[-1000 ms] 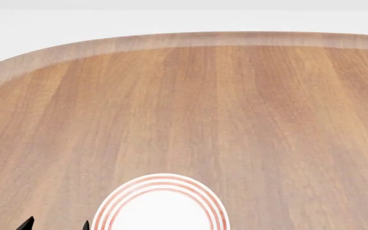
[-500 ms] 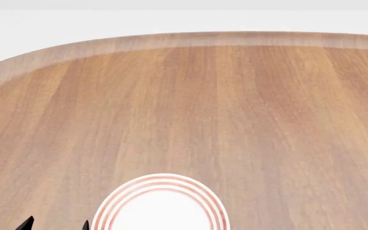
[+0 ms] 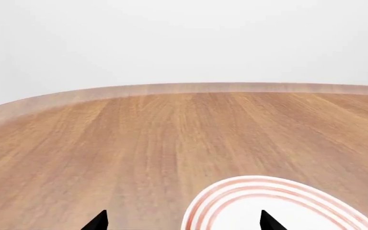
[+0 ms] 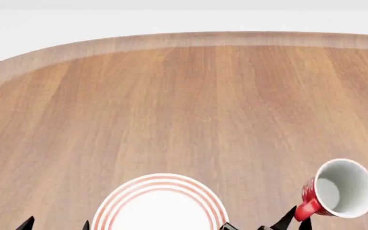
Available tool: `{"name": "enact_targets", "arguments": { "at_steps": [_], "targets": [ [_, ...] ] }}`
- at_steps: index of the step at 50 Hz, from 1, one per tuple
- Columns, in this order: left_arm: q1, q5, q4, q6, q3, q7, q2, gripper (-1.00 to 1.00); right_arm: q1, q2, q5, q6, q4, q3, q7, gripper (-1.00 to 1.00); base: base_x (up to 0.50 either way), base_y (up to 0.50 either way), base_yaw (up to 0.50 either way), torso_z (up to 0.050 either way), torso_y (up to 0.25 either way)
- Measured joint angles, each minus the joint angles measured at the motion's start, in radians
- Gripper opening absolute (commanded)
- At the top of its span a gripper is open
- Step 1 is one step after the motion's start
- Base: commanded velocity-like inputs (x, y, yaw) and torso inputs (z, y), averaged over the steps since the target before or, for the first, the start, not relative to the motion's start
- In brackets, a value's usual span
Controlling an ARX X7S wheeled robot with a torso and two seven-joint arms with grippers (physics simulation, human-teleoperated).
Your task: Put the red mug on the left plate.
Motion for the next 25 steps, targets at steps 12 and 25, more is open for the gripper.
{"name": "enact_targets", "arguments": {
  "at_steps": [12,25],
  "targets": [
    [0.001,-0.004,0.005,0.001,0.004,-0.005,-0.005,1.0,0.02,0.025,-0.033,0.01,0.01,-0.124,-0.133,-1.0,0.0,0.0,0.0,0.0,0.0],
    [0.003,-0.008,0.012,0.001,0.008,-0.011,-0.01,1.0,0.047,0.036,-0.053,0.009,0.075,-0.235,-0.273,-1.0,0.0,0.0,0.0,0.0,0.001]
  ]
}}
